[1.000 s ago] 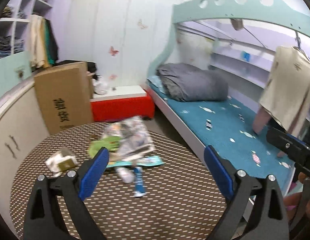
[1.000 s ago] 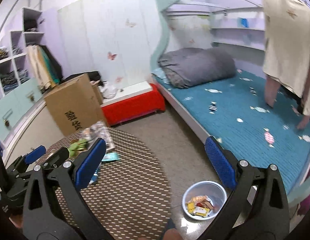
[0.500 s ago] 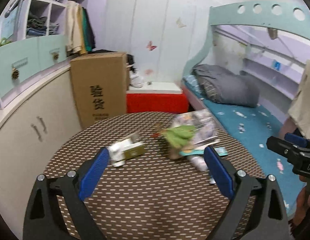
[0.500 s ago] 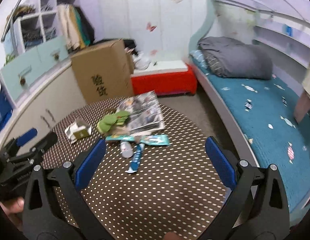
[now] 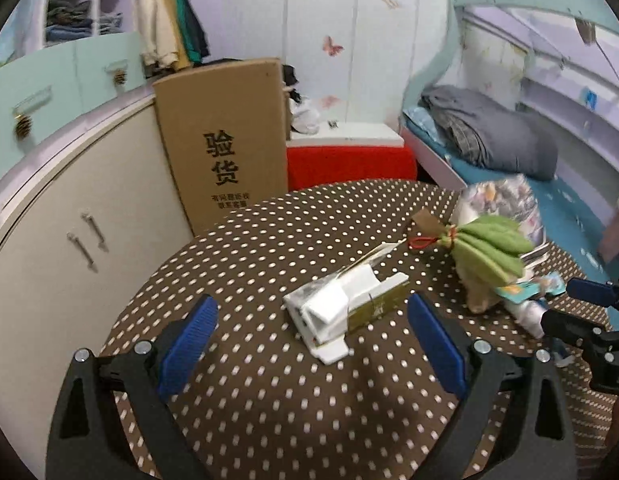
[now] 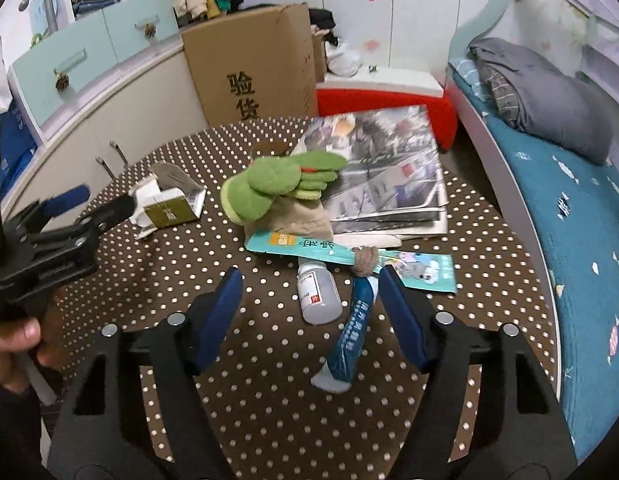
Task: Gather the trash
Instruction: 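Grasp the white-green box with the left tool while the right tool grasps the white bottle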
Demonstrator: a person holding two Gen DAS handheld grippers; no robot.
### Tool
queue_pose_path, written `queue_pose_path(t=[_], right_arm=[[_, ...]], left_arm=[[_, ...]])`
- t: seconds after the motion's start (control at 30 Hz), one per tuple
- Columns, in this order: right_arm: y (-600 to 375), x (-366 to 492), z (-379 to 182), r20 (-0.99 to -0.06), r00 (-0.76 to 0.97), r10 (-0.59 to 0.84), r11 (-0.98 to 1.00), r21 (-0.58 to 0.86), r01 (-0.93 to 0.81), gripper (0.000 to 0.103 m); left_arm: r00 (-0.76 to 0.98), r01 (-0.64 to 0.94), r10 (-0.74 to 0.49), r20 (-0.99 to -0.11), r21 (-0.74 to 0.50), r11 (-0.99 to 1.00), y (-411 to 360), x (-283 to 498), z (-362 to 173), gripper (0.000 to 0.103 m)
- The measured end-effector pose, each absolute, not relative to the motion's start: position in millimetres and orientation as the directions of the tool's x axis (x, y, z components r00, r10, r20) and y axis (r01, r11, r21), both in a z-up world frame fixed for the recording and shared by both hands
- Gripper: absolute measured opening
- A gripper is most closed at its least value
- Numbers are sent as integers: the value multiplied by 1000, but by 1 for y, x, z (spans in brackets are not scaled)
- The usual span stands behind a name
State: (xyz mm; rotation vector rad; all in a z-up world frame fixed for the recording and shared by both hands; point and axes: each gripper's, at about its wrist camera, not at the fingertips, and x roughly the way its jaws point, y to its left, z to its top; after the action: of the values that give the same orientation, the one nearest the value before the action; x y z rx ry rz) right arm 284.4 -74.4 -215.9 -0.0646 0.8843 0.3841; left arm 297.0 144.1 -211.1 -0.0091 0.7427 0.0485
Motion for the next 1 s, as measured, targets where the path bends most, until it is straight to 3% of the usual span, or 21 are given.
queue_pose_path(t=[0.2, 0.23, 0.27, 0.37, 0.77, 1.0], right_arm=[[-66, 293, -238, -796, 530, 294, 922, 91, -376, 31], [-66, 292, -241, -798, 526, 295, 922, 93, -377, 25], [-67, 290, -242, -794, 528, 301, 922, 100, -374, 24], [-74, 282, -239, -777, 515, 362, 911, 180, -370, 24], [-121, 211, -203, -699, 568, 434, 895, 263, -361, 24], [-157, 190, -167, -634, 648, 422, 906, 263, -333, 24]], left_arm=[[692, 33, -17, -722, 8, 999, 138, 329, -231, 92], [686, 50, -42, -727, -10, 999, 138, 333, -232, 81], [683, 62, -55, -728, -17, 998, 137, 334, -232, 62], [678, 84, -63, -732, -8, 996, 131, 332, -232, 52], [702, 49, -115, -703, -113, 992, 119, 245, -216, 39], [735, 89, -149, -662, -125, 988, 92, 213, -187, 38]])
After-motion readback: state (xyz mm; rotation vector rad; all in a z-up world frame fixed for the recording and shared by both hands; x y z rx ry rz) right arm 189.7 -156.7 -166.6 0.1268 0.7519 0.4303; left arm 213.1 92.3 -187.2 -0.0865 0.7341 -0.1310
